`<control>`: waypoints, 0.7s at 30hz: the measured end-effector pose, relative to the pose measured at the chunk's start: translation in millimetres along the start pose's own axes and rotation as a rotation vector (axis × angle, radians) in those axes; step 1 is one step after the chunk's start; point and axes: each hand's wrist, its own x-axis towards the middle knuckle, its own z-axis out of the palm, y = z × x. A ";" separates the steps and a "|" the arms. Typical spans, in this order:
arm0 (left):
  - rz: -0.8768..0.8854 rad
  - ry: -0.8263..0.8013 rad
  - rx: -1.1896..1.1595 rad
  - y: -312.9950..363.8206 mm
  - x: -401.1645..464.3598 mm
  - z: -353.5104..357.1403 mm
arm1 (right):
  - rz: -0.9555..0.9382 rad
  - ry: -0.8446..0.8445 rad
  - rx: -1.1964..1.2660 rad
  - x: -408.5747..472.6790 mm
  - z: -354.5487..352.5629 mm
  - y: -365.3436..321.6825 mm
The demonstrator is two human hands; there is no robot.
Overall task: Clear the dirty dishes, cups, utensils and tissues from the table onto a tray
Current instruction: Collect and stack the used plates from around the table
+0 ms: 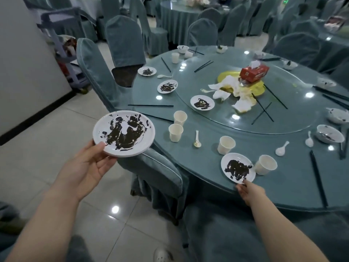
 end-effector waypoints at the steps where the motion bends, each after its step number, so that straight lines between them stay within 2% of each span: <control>1: -0.011 -0.007 0.000 -1.6 8.8 3.5 | 0.011 0.004 0.014 1.1 0.7 0.8; 8: -0.092 -0.118 -0.017 -9.5 66.4 30.1 | 0.025 -0.080 0.066 -17.3 -2.4 8.2; 12: -0.149 -0.199 -0.024 -15.2 95.0 45.3 | 0.008 -0.124 0.005 -41.3 -11.1 7.4; 21: -0.245 -0.335 0.042 5.1 151.6 48.8 | -0.192 -0.246 0.088 -131.6 34.0 -7.1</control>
